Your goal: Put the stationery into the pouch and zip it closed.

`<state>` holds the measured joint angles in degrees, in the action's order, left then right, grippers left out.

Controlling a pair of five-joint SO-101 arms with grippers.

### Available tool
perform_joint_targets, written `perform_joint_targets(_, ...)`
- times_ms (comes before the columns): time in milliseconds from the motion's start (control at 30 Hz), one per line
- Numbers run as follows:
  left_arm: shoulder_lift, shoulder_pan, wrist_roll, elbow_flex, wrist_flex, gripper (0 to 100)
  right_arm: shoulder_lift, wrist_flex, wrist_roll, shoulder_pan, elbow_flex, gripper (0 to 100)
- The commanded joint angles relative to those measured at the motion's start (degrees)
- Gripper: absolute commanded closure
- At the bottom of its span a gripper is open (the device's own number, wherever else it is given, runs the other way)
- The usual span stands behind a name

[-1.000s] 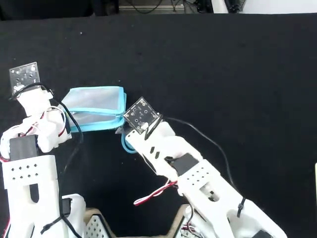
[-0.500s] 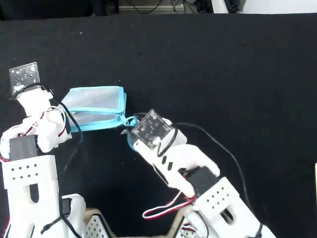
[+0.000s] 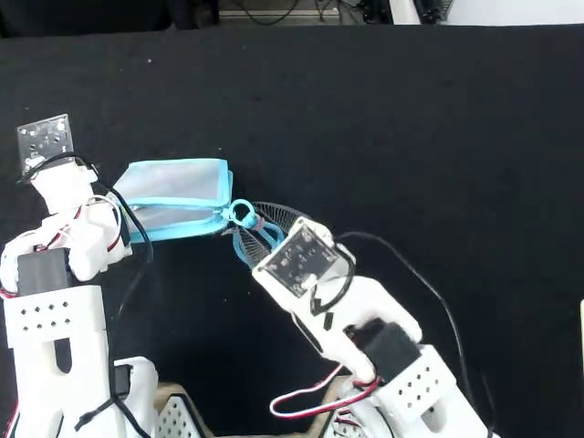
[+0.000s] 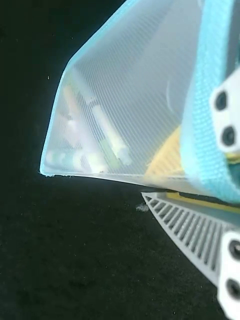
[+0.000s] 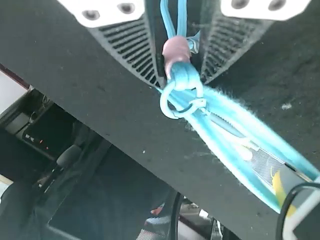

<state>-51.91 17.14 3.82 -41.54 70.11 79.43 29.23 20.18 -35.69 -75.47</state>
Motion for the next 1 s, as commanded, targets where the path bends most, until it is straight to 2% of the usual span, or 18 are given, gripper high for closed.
perform_joint_targets(0, 0.18, 1.80, 0.35, 1.10, -0.09, 97, 3.47, -0.09, 0.26, -1.05, -1.10, 98.8)
perform_joint_targets(700, 0.18, 1.71, 0.44, 1.27, 0.18, 97, 4.18, -0.35, 0.26, -1.05, -3.30, 98.8)
perform_joint_targets(967, 0.18, -2.95, 0.26, 1.01, 0.18, 97, 4.18, 0.09, 0.18, -1.05, -3.56, 98.8)
